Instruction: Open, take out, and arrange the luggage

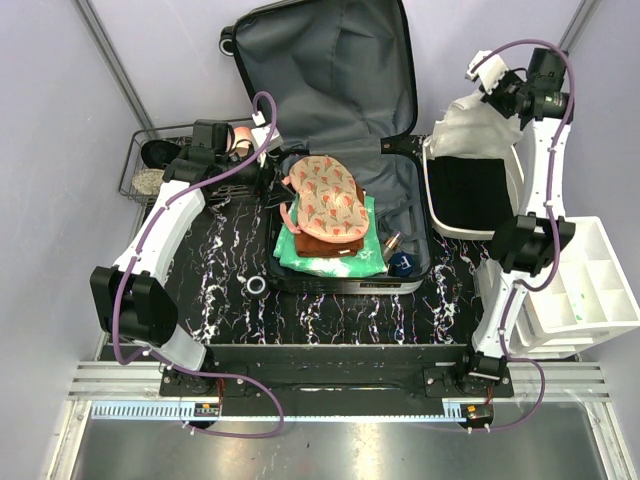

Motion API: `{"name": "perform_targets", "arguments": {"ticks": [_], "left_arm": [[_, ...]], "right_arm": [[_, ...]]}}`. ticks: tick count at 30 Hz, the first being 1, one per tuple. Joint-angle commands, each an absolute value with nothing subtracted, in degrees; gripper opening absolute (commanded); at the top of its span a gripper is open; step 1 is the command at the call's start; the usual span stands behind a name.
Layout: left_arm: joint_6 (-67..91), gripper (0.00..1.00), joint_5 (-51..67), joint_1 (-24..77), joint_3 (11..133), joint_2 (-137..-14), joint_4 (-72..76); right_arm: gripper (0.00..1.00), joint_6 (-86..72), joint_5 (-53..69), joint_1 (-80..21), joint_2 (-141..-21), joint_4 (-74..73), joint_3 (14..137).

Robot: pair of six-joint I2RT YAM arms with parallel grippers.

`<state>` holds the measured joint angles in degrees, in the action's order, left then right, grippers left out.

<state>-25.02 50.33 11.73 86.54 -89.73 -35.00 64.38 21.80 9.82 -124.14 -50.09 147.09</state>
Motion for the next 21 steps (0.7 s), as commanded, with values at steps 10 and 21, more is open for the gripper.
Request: {"name": "perform_targets", "arguments": {"ticks": [10, 21], "left_arm": [[-26.63, 0.74, 50.54, 11.25, 88.51, -90.53, -35.33], [-25.31, 0.73, 51.33, 11.07, 89.21, -91.67, -35.33]], "right_arm": [[0.0, 69.52, 19.34, 10.9, -132.02, -35.25, 153.04], [0.0, 78.39, 19.78, 9.49, -114.63, -31.29, 107.6]]}}
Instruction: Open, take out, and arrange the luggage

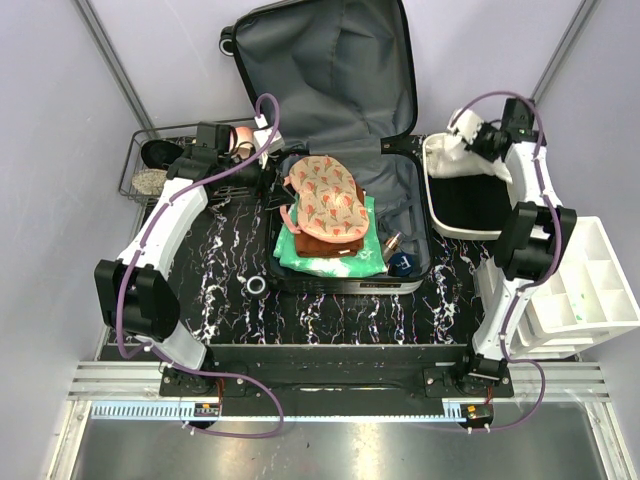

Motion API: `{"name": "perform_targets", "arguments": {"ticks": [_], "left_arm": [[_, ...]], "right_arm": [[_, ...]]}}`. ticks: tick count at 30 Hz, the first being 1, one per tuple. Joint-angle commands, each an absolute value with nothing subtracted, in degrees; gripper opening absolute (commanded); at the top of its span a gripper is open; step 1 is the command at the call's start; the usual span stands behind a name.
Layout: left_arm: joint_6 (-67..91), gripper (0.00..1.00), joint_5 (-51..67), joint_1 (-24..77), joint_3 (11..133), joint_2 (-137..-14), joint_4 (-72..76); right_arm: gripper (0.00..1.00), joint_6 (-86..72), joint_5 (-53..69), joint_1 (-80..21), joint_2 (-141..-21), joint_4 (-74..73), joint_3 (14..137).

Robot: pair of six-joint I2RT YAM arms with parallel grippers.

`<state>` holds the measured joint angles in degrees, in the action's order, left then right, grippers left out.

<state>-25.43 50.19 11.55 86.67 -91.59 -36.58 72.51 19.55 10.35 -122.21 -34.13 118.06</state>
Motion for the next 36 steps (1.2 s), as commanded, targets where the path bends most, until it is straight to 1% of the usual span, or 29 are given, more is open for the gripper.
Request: {"name": "perform_targets", "arguments": {"ticks": [1, 6, 7, 9, 10, 11, 12, 15, 20, 23, 24, 25, 26, 27, 28, 30, 31, 32, 35, 36], "left_arm": [[-25.31, 0.74, 51.24, 11.16, 89.38, -91.76, -35.42], [-24.96, 0.73, 51.42, 11.16, 89.91, -92.02, -35.42], [-24.79, 0.74, 51.42, 11.16, 90.0, -92.11, -35.33], [-24.79, 0.74, 51.33, 11.16, 90.18, -92.2, -35.51], [-24.61, 0.74, 51.33, 11.25, 90.26, -92.11, -35.42], [-24.52, 0.74, 51.24, 11.25, 90.35, -92.02, -35.42], [-24.52, 0.74, 51.15, 11.25, 90.35, -91.93, -35.33], [-24.87, 0.74, 50.8, 11.25, 90.35, -91.32, -36.03], [-25.14, 0.74, 50.54, 11.16, 89.21, -89.39, -36.3], [-24.79, 0.74, 50.36, 11.16, 88.07, -88.33, -35.95], [-24.44, 0.74, 50.19, 11.16, 87.63, -88.16, -35.16], [-23.48, 0.74, 50.27, 11.08, 87.28, -87.72, -34.72], [-22.86, 0.74, 50.27, 10.9, 86.49, -87.45, -34.19], [-22.33, 0.74, 50.27, 10.81, 86.22, -87.19, -33.49], [-21.11, 0.74, 50.36, 10.55, 86.05, -86.84, -33.14], [-20.04, 0.74, 50.36, 10.11, 85.17, -86.22, -31.91], [-18.56, 0.74, 50.27, 9.59, 84.03, -85.44, -31.12], [-17.76, 0.74, 50.27, 9.32, 83.5, -84.99, -30.42], [-15.3, 0.76, 50.45, 7.91, 81.48, -83.59, -28.22], [-14.86, 0.76, 50.62, 7.56, 80.95, -83.32, -27.6]], "right_arm": [[0.0, 79.09, 19.08, 9.41, -114.09, -31.55, 103.84], [0.0, 81.47, 18.54, 9.32, -113.47, -40.59, 101.42], [0.02, 81.82, 18.46, 9.23, -113.64, -42.17, 102.03], [0.38, 82.0, 18.46, 8.88, -113.82, -47.01, 102.83], [0.53, 82.0, 18.72, 8.79, -113.82, -48.5, 103.53], [0.65, 81.91, 19.16, 8.7, -113.56, -50.52, 103.8], [0.81, 81.74, 19.77, 8.61, -112.86, -51.41, 104.23], [0.91, 81.91, 23.55, 8.35, -110.66, -56.68, 106.78], [0.94, 79.38, 30.93, 7.3, -108.72, -69.75, 115.21], [0.91, 71.65, 34.8, 3.0, -107.93, -71.63, 118.82], [0.9, 69.02, 34.89, 1.25, -106.97, -70.24, 118.65], [0.88, 60.9, 33.94, -3.82, -106.27, -67.7, 116.83], [0.88, 55.69, 32.45, -6.04, -105.04, -60.45, 115.59], [0.87, 50.76, 29.91, -8.15, -104.68, -57.16, 114.53], [0.86, 40.88, 28.66, -10.44, -104.5, -54.0, 113.3], [0.84, 32.3, 25.51, -15.98, -104.68, -47.22, 112.94], [0.82, 24.16, 23.92, -17.56, -104.85, -45.11, 112.24], [0.82, 20.52, 22.69, -20.28, -105.72, -42.13, 112.06], [0.81, 9.34, 20.66, -23.02, -109.05, -39.39, 112.85], [0.82, 7.14, 17.43, -24.85, -110.12, -38.85, 113.72]]}}
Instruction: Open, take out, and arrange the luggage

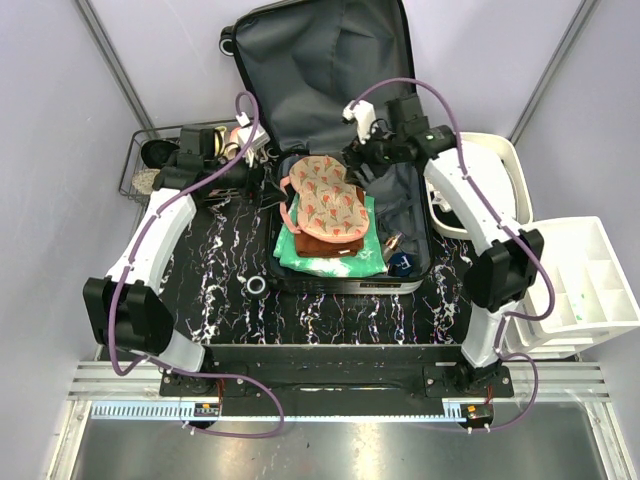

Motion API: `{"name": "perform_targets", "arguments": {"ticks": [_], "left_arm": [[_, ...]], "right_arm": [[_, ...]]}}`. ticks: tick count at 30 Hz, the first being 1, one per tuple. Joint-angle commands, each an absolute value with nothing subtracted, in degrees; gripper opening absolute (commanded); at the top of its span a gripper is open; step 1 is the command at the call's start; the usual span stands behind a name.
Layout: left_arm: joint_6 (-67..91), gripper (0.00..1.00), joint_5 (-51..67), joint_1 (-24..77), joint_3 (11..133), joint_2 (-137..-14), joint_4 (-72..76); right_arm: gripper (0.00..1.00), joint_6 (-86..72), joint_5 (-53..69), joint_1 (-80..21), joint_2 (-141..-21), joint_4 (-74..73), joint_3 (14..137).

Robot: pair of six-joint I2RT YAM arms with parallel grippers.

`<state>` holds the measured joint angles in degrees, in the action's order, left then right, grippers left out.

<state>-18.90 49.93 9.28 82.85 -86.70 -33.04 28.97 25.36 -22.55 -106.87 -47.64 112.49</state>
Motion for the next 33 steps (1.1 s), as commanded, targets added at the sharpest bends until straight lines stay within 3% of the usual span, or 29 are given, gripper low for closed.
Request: {"name": "perform_targets", "arguments": {"ticks": [1, 7, 12, 15, 17, 19, 20, 28, 33], "left_arm": [[-14.24, 0.76, 50.71, 6.95, 79.99, -82.71, -27.25], [-13.27, 0.76, 51.15, 5.54, 76.04, -79.81, -25.23], [-13.18, 0.76, 51.33, 4.49, 73.48, -78.05, -24.35], [-13.27, 0.76, 51.42, 4.05, 72.42, -77.43, -24.26], [-13.27, 0.76, 51.59, 3.87, 71.9, -77.17, -24.08], [-13.45, 0.76, 51.59, 3.69, 71.37, -76.73, -24.08], [-13.36, 0.76, 51.77, 3.52, 71.19, -76.55, -23.91], [-13.18, 0.76, 53.17, 3.34, 71.54, -76.29, -23.12], [-13.01, 0.76, 54.93, 3.43, 73.56, -77.34, -23.12]], "right_arm": [[0.83, 3.99, 15.58, -25.92, -111.43, -39.02, 114.86], [0.97, -5.79, 11.69, -29.87, -122.6, -45.61, 124.8], [0.96, -6.85, 10.46, -32.25, -126.82, -44.47, 123.05], [0.79, -7.12, 9.76, -33.31, -128.49, -44.38, 122.17], [0.47, -7.21, 10.02, -33.31, -128.93, -44.65, 122.17], [0.23, -6.42, 10.02, -33.31, -128.59, -44.74, 122.43], [0.03, -5.89, 9.67, -33.22, -127.71, -44.82, 122.69], [0.0, 0.26, 7.12, -31.21, -116.04, -45.53, 123.75], [0.0, 4.57, 5.19, -22.45, -109.7, -47.89, 122.96]]}}
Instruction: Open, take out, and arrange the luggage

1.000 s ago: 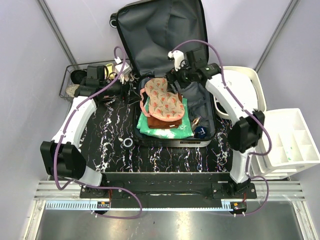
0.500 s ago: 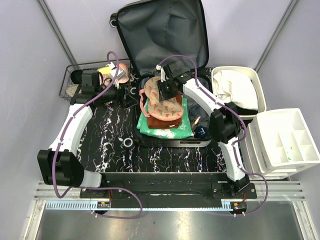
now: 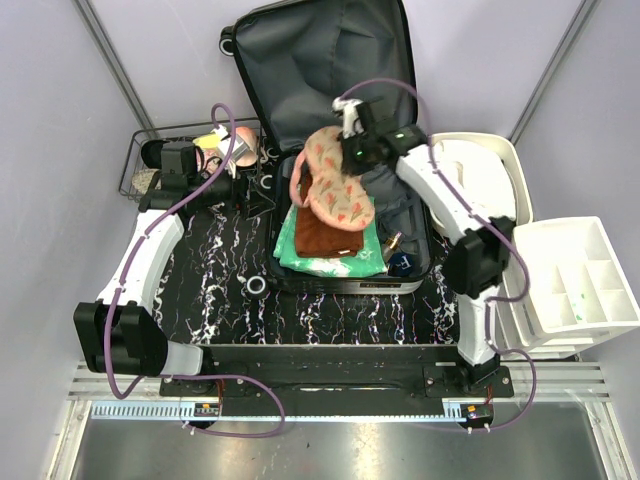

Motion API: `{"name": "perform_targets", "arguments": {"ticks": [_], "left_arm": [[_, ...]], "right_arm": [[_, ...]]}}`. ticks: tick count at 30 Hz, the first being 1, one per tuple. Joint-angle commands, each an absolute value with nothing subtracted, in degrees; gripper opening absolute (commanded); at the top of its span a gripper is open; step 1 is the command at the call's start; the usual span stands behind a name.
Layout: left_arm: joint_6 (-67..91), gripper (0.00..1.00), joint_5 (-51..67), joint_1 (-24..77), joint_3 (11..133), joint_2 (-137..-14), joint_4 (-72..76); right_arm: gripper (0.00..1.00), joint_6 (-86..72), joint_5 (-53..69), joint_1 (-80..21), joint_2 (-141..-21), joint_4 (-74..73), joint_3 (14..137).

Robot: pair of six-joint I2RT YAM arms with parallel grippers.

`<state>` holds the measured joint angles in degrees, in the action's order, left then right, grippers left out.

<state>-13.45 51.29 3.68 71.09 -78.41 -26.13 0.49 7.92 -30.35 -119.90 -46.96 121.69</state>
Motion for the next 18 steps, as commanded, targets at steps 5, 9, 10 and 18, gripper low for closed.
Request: {"name": "perform_targets", "arguments": {"ticks": [5, 9, 10, 18], "left_arm": [[-13.1, 0.76, 55.72, 3.52, 74.18, -78.31, -23.11], [-13.18, 0.76, 55.9, 3.6, 74.35, -79.01, -23.03], [-13.1, 0.76, 55.9, 3.52, 74.44, -79.27, -23.03], [-13.45, 0.76, 55.55, 3.52, 74.36, -79.63, -23.2]], "right_arm": [[0.0, 13.59, 8.78, -10.31, -105.38, -50.71, 120.42], [0.0, 20.73, 8.7, -1.25, -105.38, -51.59, 119.88], [0.0, 21.96, 7.66, -0.36, -106.25, -51.33, 120.06], [0.0, 30.23, 4.49, 9.31, -117.32, -49.74, 129.89]]}}
